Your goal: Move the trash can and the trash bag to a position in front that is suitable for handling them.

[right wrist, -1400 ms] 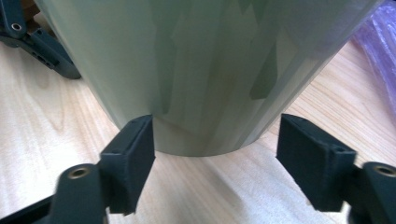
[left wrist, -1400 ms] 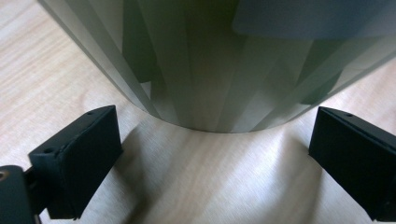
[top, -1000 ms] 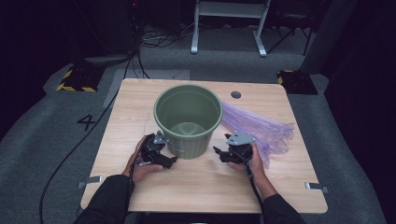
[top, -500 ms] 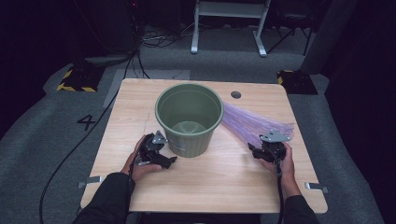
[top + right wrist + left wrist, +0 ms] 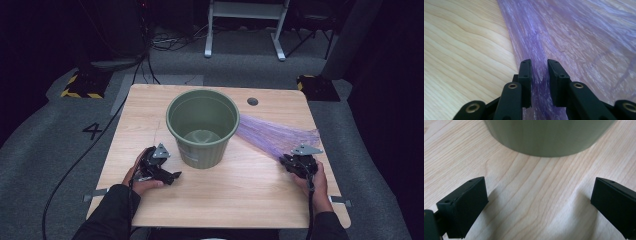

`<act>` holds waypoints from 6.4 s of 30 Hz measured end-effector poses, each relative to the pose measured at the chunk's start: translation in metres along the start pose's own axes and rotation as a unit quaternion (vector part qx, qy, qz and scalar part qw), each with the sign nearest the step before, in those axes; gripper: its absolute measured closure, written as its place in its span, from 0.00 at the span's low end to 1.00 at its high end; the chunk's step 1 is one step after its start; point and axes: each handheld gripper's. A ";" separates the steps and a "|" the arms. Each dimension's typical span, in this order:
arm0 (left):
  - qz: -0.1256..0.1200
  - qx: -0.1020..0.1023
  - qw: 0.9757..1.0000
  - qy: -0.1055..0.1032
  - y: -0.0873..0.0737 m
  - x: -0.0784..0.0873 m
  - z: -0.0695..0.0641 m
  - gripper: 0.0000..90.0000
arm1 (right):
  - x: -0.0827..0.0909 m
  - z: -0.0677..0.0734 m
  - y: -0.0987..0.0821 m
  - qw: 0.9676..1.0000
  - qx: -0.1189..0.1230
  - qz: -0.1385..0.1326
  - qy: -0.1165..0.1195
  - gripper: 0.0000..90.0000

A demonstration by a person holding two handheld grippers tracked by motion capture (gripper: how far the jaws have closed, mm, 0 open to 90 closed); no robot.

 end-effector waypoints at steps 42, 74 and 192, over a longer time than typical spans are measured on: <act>0.000 0.003 1.000 0.003 -0.015 0.016 0.012 0.00 | -0.027 0.098 0.115 0.983 0.099 -0.107 0.107 0.48; -0.007 0.035 0.999 0.031 -0.005 0.010 0.024 0.00 | -0.054 0.022 0.098 0.997 -0.008 -0.001 -0.075 0.61; -0.002 0.017 1.000 0.013 -0.014 0.016 0.016 0.00 | 0.014 0.071 0.050 0.985 0.114 -0.064 0.112 0.19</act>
Point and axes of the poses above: each handheld gripper's, and its own axes: x roughly backward along the jaws, y roughly out of its top, z roughly to its left, and after that the axes turned 13 degrees about x, right-handed
